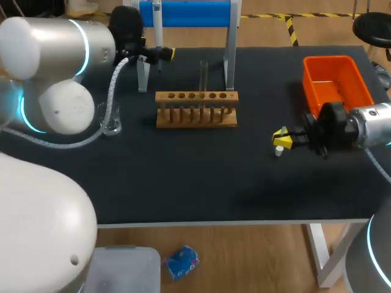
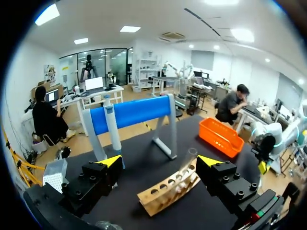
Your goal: Invert the test tube, pick up the pipette, mount the tip to pipette, aspirate from beaker and dispense into the tube, eject the tip, return the pipette, and cap with the stopper.
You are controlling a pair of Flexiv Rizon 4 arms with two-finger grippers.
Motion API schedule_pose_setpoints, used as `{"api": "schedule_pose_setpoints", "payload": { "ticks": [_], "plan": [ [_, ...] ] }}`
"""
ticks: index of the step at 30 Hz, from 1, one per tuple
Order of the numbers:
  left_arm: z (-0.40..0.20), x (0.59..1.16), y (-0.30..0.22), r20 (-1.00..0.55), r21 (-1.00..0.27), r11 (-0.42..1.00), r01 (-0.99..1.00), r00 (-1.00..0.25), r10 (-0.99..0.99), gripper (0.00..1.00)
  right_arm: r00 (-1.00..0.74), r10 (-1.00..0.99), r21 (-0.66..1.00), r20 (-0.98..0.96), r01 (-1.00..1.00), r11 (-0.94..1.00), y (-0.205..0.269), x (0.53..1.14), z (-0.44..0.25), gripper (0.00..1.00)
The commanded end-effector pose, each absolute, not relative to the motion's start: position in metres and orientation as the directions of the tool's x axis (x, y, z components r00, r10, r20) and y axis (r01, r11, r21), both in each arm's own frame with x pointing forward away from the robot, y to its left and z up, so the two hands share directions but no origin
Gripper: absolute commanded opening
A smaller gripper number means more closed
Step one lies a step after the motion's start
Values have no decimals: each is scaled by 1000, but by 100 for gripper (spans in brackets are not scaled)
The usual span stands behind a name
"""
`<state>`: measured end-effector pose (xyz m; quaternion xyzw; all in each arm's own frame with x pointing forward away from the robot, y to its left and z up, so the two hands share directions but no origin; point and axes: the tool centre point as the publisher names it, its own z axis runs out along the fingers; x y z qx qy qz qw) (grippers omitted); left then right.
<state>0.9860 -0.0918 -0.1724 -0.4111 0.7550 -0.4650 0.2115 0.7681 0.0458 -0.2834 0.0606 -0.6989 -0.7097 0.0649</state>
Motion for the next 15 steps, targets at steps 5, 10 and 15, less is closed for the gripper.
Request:
{"api": "schedule_pose_setpoints", "payload": {
  "ticks": [5, 10, 15],
  "plan": [
    [-193, 1030, -102, 12, -889, 160, -430, -370, -929, 100, -984, -179, 1000, 5, 7, -15, 45, 768, -284, 0],
    [-194, 1046, -97, 21, -892, 128, -433, -323, -946, 100, -984, -179, 1000, 5, 7, -15, 45, 768, -284, 0],
    [-194, 1046, -97, 21, -892, 128, -433, -323, -946, 100, -984, -179, 1000, 5, 7, -15, 45, 768, -284, 0]
  ]
}}
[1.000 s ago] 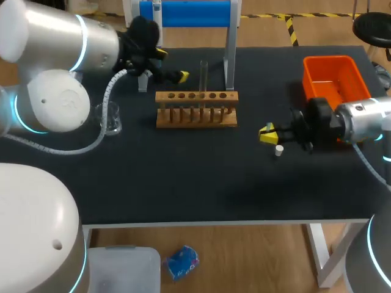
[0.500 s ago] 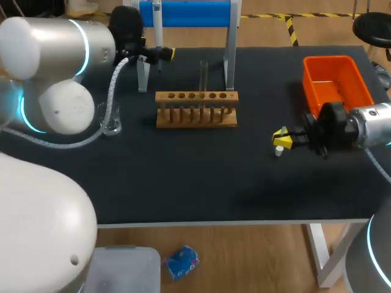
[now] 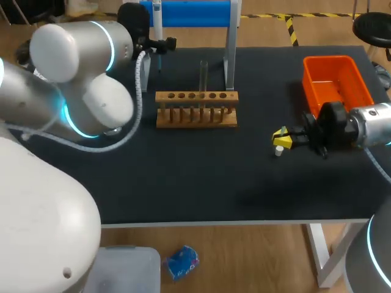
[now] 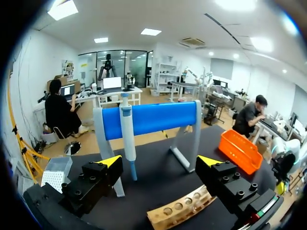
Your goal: Invert the test tube, pick up the pipette, mount the tip to pipette, aspirate from beaker and dispense into the tube, eject the tip, return the pipette, and cap with the stopper.
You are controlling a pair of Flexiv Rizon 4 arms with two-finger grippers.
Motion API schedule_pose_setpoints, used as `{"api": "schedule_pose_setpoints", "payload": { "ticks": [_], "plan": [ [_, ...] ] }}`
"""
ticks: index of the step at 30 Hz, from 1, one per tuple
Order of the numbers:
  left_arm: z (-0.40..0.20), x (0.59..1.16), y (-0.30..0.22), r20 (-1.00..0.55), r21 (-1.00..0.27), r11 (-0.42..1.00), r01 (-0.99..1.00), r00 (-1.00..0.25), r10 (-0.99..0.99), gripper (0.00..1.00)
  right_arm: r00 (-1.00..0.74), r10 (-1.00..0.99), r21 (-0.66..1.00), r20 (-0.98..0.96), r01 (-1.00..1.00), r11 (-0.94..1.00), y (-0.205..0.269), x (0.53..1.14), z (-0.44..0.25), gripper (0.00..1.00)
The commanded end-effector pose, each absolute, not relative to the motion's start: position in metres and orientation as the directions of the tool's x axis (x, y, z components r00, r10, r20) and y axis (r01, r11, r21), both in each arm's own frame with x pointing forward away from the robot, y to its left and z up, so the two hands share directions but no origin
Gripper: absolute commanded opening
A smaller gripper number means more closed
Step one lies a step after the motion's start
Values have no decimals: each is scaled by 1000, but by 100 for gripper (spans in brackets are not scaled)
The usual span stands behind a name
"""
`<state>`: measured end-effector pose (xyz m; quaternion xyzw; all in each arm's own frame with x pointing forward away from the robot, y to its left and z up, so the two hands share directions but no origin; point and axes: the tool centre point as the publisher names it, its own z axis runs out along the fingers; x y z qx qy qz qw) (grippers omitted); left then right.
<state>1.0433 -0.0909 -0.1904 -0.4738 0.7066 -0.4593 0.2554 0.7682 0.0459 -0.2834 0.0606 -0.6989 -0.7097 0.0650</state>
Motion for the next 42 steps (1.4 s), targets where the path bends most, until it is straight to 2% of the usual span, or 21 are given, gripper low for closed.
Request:
{"api": "schedule_pose_setpoints", "payload": {
  "ticks": [1, 13, 25, 26, 28, 29, 31, 36, 42],
  "plan": [
    [-194, 1046, -97, 21, -892, 128, -433, -323, -946, 100, -984, -179, 1000, 5, 7, -15, 45, 768, -284, 0],
    [-194, 1046, -97, 21, -892, 128, -433, -323, -946, 100, -984, -179, 1000, 5, 7, -15, 45, 768, -284, 0],
    [-201, 1079, -94, 62, -914, 60, -401, -284, -957, 100, -984, -179, 1000, 5, 7, -15, 45, 768, -284, 0],
    [-202, 1082, -93, 51, -914, 65, -401, -273, -961, 98, -984, -179, 1000, 5, 7, -15, 45, 768, -284, 0],
    [-204, 1086, -91, 39, -914, 73, -399, -266, -963, 86, -984, -179, 1000, 5, 7, -15, 45, 768, -284, 0],
    [-205, 1087, -89, 40, -913, 70, -401, -259, -965, 77, -984, -179, 1000, 5, 7, -15, 45, 768, -284, 0],
    [-206, 1092, -86, 38, -915, 66, -399, -246, -968, 67, -984, -179, 1000, 5, 7, -15, 45, 768, -284, 0],
    [-206, 1101, -84, 27, -921, 67, -384, -235, -972, 65, -984, -179, 1000, 5, 7, -15, 45, 768, -284, 0],
    [-209, 1115, -85, -11, -925, 95, -368, -224, -974, 56, -984, -179, 1000, 5, 7, -15, 45, 768, -284, 0]
  ]
}}
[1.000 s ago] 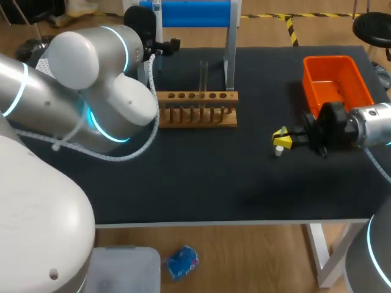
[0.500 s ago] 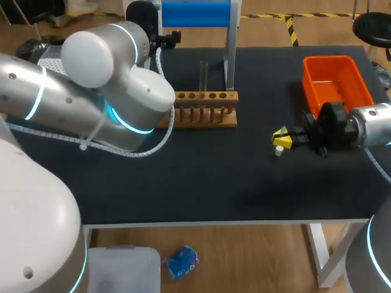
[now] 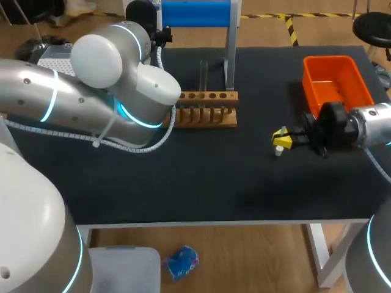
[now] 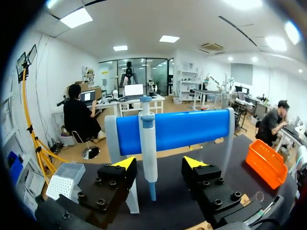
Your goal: Invert the test tube, pick up the pipette, mount the tip to pipette, aspirate from beaker and dispense into the tube, eject the tip, return the pipette, and cap with the stopper.
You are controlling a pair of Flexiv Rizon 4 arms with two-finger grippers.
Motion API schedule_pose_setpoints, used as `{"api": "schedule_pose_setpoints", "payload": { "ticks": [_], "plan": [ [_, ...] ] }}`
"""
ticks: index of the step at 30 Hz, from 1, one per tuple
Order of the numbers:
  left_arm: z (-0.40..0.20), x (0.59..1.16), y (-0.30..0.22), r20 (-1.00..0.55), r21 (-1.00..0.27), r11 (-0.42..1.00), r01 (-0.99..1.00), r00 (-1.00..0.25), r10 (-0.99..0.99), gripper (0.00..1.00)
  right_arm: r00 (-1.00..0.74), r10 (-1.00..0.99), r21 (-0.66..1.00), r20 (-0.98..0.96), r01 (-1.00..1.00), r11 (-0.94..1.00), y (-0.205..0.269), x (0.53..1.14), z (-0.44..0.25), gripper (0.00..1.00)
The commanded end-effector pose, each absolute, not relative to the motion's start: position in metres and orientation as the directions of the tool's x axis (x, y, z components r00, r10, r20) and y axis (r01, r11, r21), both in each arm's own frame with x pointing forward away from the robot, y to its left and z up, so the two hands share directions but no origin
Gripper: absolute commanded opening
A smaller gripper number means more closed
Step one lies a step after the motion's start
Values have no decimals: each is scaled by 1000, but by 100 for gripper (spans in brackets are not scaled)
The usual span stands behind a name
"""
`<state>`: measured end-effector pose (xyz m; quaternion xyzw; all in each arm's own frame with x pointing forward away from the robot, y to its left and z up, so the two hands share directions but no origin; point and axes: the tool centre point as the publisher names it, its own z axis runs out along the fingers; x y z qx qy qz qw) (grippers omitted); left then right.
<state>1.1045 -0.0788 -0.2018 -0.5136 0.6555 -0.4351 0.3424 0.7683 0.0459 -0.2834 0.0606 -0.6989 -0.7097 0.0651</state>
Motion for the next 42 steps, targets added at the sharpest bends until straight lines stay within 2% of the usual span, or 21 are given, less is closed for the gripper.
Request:
{"api": "schedule_pose_setpoints", "payload": {
  "ticks": [1, 3, 11, 26, 32, 42],
  "plan": [
    [-210, 1116, -85, -10, -925, 95, -369, -226, -974, 56, -984, -179, 1000, 5, 7, -15, 45, 768, -284, 0],
    [-211, 1121, -86, -13, -924, 98, -369, -225, -974, 51, -984, -179, 1000, 5, 7, -15, 45, 768, -284, 0],
    [-214, 1134, -85, -19, -924, 103, -367, -226, -974, 53, -984, -179, 1000, 5, 7, -15, 45, 768, -284, 0],
    [-217, 1153, -86, -27, -926, 104, -363, -210, -977, 46, -984, -179, 1000, 5, 7, -15, 45, 768, -284, 0],
    [-220, 1159, -86, -37, -924, 101, -368, -177, -984, 49, -984, -179, 1000, 5, 7, -15, 45, 768, -284, 0],
    [-224, 1167, -84, -33, -926, 84, -367, -144, -989, 46, -984, -179, 1000, 5, 7, -15, 45, 768, -284, 0]
  ]
}}
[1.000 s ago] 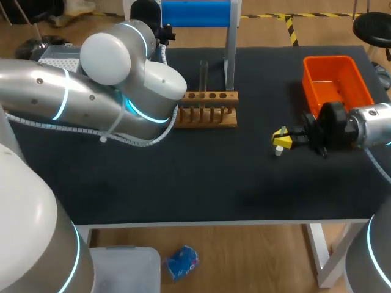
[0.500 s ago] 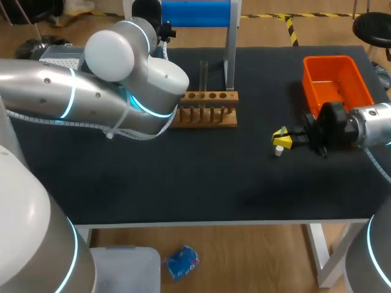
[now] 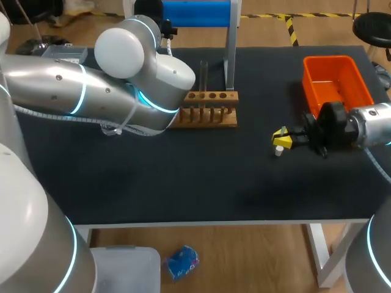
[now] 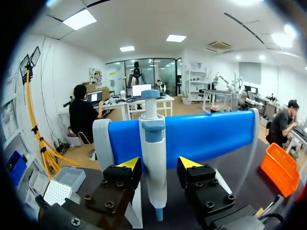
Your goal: Invert the test tube, pick up the pipette, mount the tip to pipette, aspirate from beaker and dispense into the tube, eject the tip, return the pipette, and cap with the stopper.
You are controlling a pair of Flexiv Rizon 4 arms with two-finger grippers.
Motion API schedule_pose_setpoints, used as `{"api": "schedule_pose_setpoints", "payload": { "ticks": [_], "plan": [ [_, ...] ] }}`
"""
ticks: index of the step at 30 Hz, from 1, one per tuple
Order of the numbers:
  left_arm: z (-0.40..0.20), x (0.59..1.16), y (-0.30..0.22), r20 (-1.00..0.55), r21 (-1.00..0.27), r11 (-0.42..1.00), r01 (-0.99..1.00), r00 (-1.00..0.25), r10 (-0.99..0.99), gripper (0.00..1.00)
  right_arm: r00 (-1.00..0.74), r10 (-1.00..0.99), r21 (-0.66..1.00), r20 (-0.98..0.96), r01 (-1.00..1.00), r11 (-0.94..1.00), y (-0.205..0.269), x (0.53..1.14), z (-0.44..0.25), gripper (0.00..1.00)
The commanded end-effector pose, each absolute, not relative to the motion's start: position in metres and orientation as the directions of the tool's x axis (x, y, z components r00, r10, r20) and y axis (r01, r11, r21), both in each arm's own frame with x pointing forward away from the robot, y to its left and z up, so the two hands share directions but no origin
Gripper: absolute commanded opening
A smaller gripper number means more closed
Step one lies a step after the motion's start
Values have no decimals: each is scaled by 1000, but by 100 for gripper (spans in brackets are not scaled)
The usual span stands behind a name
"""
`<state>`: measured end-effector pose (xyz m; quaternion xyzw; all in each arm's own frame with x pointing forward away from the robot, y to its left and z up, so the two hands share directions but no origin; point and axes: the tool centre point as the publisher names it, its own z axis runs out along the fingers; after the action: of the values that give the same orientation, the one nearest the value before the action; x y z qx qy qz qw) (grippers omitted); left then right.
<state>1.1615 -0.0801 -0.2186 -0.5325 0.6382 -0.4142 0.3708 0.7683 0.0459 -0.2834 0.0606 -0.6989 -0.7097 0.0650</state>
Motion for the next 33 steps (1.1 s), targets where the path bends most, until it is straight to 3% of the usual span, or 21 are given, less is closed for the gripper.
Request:
{"api": "schedule_pose_setpoints", "payload": {
  "ticks": [1, 26, 28, 31, 33],
  "plan": [
    [-224, 1167, -83, -32, -926, 82, -368, -141, -990, 45, -984, -179, 1000, 5, 7, -15, 45, 768, -284, 0],
    [-229, 1175, -78, -11, -923, 40, -383, -77, -997, 34, -984, -179, 1000, 5, 7, -15, 45, 768, -284, 0],
    [-229, 1175, -78, -10, -923, 38, -384, -75, -997, 28, -984, -179, 1000, 5, 7, -15, 45, 768, -284, 0],
    [-228, 1175, -78, -9, -922, 37, -384, -73, -997, 0, -984, -179, 1000, 5, 7, -15, 45, 768, -284, 0],
    [-227, 1174, -78, -7, -923, 35, -383, -75, -997, 0, -984, -179, 1000, 5, 7, -15, 45, 768, -284, 0]
  ]
}}
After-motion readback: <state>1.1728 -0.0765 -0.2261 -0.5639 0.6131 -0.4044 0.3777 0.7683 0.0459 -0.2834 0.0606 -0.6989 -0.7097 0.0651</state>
